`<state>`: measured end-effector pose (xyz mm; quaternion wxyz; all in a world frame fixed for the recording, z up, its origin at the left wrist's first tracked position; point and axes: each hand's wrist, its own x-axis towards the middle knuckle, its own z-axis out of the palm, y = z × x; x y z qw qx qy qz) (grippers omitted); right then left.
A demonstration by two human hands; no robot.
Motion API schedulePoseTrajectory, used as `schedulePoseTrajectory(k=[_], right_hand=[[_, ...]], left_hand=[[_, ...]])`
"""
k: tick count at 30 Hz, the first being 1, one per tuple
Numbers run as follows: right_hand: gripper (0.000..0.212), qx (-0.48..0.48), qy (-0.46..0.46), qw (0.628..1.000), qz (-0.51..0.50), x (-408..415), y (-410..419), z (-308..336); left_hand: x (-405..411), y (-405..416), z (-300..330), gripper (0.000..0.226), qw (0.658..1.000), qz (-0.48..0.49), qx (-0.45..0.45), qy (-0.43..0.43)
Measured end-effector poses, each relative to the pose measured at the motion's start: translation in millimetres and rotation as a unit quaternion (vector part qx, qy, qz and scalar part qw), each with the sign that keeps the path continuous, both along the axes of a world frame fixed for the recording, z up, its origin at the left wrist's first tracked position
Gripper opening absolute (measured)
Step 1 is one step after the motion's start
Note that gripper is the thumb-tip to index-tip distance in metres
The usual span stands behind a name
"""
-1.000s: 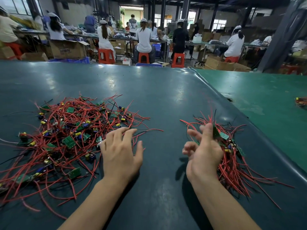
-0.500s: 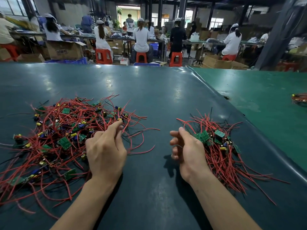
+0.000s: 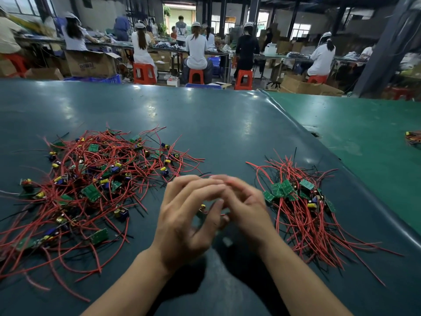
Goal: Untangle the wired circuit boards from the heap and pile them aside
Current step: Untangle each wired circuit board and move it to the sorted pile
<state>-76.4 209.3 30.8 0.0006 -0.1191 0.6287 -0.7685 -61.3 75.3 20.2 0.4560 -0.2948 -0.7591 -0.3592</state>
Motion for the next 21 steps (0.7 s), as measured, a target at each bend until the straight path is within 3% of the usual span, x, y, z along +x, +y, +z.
schedulePoseTrajectory(k=[3,6,9,13,17,21], right_hand=[[0.017,-0.066,-0.041,0.997,-0.016,-5.2,8.1,5.1],[0.029,-0.123,-0.066,0.99,-0.002,-4.5,10.2,5.0],[0.031,-0.115,-0.085,0.99,0.018,-2.7,10.7,5.7],[0.024,-0.112,-0.098,0.989,0.015,-1.3,8.6,6.6],[0.025,-0.106,-0.091,0.99,-0.005,-1.3,5.3,4.1],[0.019,-0.088,-0.093,0.992,0.008,-0.5,4.5,2.2]], left_hand=[[-1.6,-2.1,-1.1,0.02,0.999,0.024,0.044,-0.008],[-1.6,-0.9,-5.4,0.033,0.991,0.02,-0.001,-0.132],[-0.3,1.5,-11.1,0.049,0.964,0.009,-0.022,-0.263],[-1.4,5.5,-10.3,0.027,0.952,-0.049,0.118,-0.28],[-3.3,11.7,-6.2,0.021,0.908,-0.102,0.242,-0.326],[-11.8,8.2,-4.2,0.025,0.832,-0.142,0.373,-0.385]])
